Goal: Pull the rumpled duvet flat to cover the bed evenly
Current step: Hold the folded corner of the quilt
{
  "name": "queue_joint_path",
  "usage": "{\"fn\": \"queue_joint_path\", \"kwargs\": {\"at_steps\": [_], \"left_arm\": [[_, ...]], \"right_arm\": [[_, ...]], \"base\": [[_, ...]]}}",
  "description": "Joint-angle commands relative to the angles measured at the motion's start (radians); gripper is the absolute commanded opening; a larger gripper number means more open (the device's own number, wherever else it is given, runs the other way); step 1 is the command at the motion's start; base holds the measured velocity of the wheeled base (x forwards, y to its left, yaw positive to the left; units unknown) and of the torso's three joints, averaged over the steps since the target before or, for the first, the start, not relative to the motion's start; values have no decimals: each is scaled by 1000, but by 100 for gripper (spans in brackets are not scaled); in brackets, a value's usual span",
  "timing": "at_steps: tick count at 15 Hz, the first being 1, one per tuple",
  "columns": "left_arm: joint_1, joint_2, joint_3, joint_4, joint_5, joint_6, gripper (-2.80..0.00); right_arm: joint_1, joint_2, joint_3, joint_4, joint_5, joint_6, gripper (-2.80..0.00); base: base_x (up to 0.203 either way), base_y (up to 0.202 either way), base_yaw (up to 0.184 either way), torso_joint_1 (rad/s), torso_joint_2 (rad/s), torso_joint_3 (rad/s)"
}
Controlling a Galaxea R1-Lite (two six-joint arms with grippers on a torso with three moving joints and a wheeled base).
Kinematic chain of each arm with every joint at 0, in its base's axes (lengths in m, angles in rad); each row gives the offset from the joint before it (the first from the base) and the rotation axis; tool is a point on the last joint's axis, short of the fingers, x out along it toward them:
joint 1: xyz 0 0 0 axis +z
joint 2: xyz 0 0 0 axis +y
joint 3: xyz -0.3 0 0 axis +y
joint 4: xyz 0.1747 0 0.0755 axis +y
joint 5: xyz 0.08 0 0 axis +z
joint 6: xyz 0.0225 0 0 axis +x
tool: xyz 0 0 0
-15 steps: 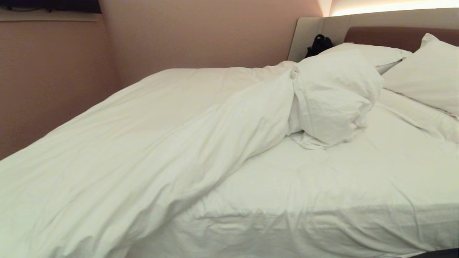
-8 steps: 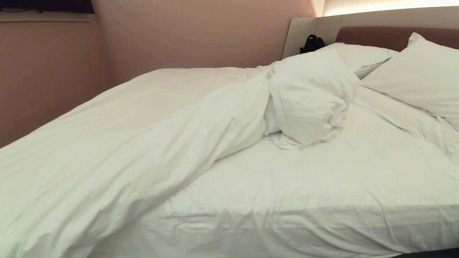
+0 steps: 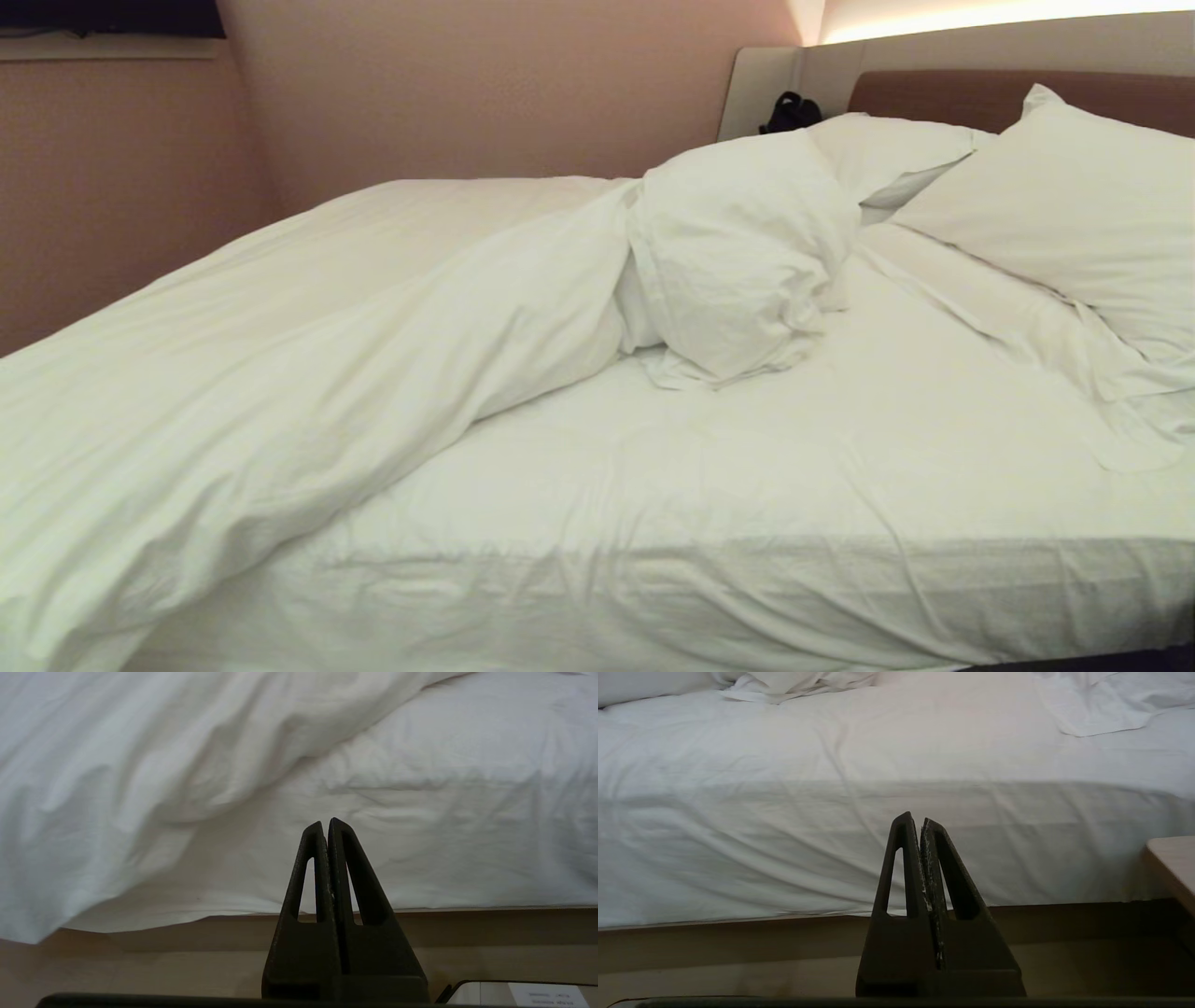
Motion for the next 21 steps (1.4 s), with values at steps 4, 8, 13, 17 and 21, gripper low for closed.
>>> {"fn": "queue_joint_path", "kwargs": {"at_steps": [4, 8, 13, 17, 21], "left_arm": [[0, 0, -2, 0, -2, -3, -280], [0, 0, -2, 0, -2, -3, -280], [0, 0, -2, 0, -2, -2, -280], [0, 0, -2, 0, -2, -2, -280], [0, 0, -2, 0, -2, -2, -280]], "right_arm": [[0, 0, 0, -1, 1, 0, -280], [0, 0, 0, -1, 1, 0, -280], [0, 0, 0, -1, 1, -5, -280], [0, 0, 0, -1, 1, -3, -280], [0, 0, 0, -1, 1, -3, -280]], "base": [[0, -148, -2, 2, 3, 3], [0, 0, 0, 0, 0, 0], [0, 0, 0, 0, 0, 0], [0, 0, 0, 0, 0, 0], [0, 0, 0, 0, 0, 0]]}}
